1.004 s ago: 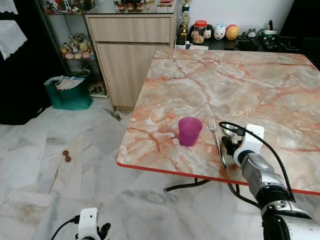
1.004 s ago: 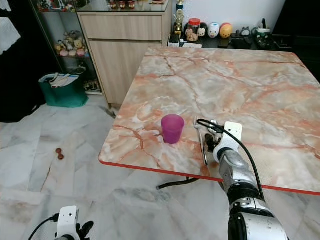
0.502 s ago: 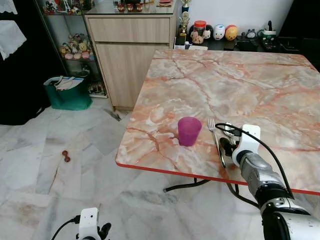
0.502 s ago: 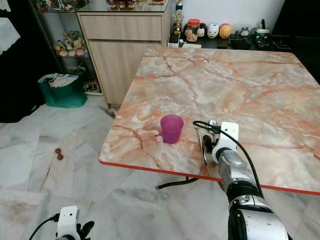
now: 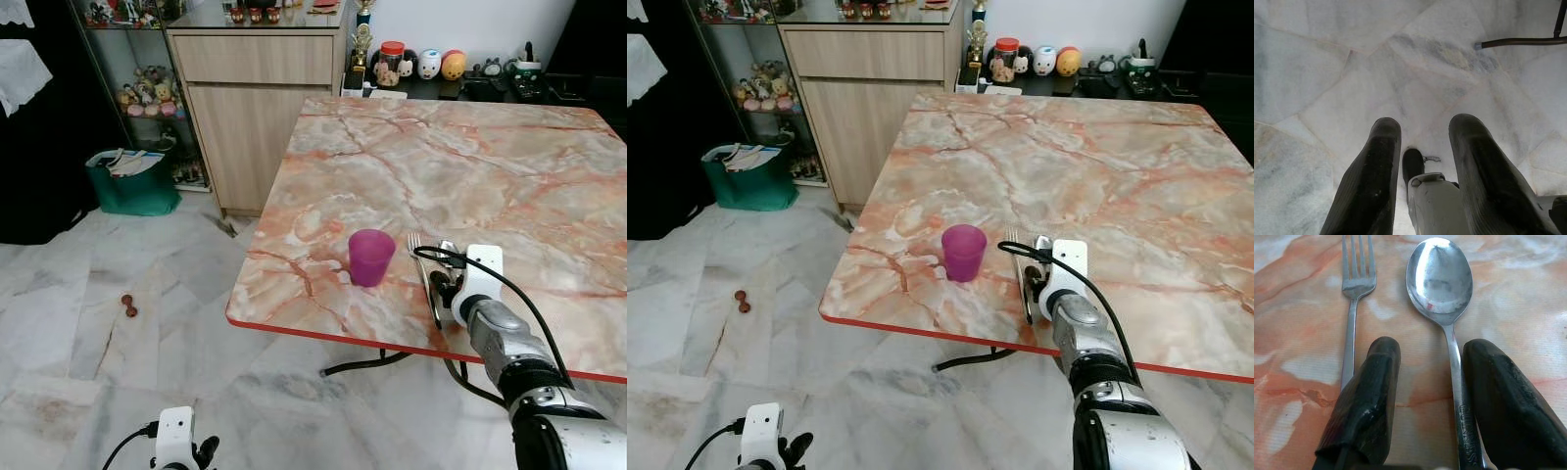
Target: Setting the table
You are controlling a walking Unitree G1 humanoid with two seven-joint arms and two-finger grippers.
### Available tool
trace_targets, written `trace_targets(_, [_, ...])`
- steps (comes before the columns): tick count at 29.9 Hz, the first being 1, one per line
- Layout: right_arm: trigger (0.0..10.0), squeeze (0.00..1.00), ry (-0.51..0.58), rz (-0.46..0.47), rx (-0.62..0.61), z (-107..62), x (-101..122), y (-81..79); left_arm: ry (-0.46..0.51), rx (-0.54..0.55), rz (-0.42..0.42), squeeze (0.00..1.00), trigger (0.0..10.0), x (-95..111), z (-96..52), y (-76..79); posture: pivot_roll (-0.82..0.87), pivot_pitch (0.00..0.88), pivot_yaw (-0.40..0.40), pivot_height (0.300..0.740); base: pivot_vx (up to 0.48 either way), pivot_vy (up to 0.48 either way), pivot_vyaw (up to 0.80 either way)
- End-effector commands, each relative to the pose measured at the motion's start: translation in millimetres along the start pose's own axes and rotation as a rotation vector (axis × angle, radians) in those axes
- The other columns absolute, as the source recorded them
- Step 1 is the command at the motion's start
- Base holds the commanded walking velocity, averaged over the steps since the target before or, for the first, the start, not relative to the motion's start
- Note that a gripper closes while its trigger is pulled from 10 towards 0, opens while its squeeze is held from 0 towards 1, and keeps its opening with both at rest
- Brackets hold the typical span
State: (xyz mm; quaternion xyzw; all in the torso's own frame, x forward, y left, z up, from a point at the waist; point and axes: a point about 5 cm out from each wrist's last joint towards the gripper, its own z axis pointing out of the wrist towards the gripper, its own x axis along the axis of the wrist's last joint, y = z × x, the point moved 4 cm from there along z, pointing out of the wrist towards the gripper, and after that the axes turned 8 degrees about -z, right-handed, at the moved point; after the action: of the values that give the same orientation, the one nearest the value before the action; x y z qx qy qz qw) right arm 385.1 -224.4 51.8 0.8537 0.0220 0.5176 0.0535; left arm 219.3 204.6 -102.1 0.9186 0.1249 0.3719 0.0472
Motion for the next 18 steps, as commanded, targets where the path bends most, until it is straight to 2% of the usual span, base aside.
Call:
trace_targets(1, [0.0, 0.0, -0.052, -0.011, 0.029, 0.6, -11.6, -9.2, 0.001, -0.002, 0.001, 0.0, 10.0, 0.6, 0.1, 0.3, -0.05, 0.0, 0.03, 0.74, 0.0, 0.0, 0.0])
trace_targets(18, [0.0, 0.0, -0.055, -0.017, -0.008, 0.3, -13.8, -4.7, -0.004, -0.001, 0.005, 0.0, 10.0, -1.0, -0.5, -1.0, -0.05, 0.0, 0.032, 0.74, 0.0, 0.0, 0.0])
